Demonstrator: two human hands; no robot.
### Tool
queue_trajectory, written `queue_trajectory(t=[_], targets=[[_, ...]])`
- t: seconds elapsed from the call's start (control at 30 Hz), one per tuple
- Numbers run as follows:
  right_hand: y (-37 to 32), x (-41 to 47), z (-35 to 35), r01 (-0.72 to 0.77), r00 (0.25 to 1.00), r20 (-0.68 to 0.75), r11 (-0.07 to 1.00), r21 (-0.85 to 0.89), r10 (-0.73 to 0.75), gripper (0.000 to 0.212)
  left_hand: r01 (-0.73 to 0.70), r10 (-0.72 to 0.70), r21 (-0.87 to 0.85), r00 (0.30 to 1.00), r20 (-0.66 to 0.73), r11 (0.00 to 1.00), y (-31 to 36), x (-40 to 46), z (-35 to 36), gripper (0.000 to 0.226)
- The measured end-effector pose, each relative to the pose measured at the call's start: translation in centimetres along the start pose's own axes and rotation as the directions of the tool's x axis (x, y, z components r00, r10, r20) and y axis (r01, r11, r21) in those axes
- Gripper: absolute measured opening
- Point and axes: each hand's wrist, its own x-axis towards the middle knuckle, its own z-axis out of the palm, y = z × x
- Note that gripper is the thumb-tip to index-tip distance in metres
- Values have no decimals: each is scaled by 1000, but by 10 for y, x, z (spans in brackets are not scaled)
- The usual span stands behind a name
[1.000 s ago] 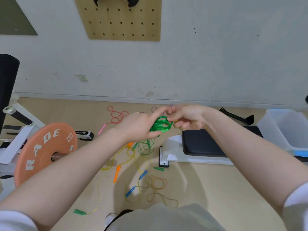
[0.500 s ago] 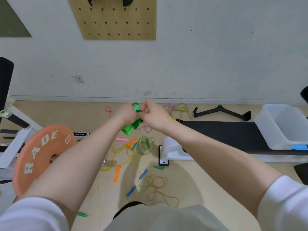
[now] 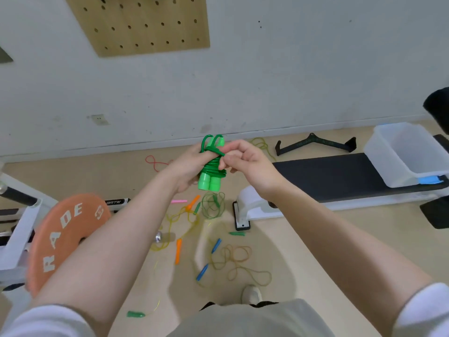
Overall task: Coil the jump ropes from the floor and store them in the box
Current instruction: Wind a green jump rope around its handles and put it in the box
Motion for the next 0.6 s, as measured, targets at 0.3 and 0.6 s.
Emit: queue_trajectory(t=[0.3,0.6], targets=[[4,-21,-38,15,987,-158,999,29,-10,24,172,15,-479,932,362,861,-21,8,33,53],[2,-51,-153,40,976,-175,897,-441,-130,14,190,-89,-343,953,289,920,-7,63,165,23]])
